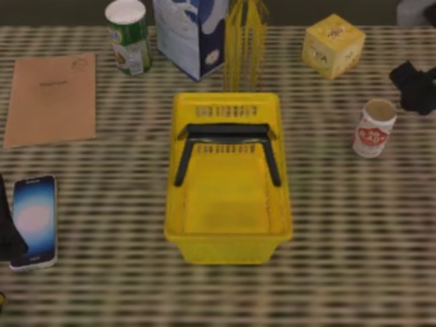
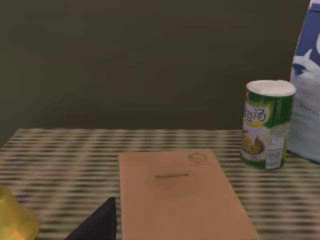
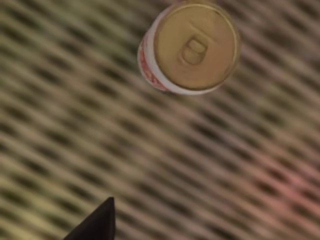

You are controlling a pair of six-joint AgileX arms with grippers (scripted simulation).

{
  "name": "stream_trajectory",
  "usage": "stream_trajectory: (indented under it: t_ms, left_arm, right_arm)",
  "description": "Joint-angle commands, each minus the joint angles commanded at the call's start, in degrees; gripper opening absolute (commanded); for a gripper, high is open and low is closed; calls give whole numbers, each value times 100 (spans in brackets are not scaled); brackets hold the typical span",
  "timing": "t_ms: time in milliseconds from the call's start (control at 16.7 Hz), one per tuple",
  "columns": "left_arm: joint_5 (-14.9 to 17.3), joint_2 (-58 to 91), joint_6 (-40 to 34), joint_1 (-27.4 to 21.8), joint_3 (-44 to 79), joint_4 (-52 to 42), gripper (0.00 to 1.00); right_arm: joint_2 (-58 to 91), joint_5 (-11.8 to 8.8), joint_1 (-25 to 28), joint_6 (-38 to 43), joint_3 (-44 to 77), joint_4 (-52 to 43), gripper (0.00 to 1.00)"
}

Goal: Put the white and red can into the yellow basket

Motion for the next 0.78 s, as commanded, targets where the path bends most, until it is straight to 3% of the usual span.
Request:
stream_trajectory:
  t_ms: [420, 780]
  left_arm:
    - [0, 0, 0, 0, 0, 0, 100]
    - [0, 0, 0, 0, 0, 0, 100]
  right_arm:
    - [2887, 6, 250, -645, 2792, -1528, 100]
    - [3289, 6, 291, -742, 3199, -1739, 100]
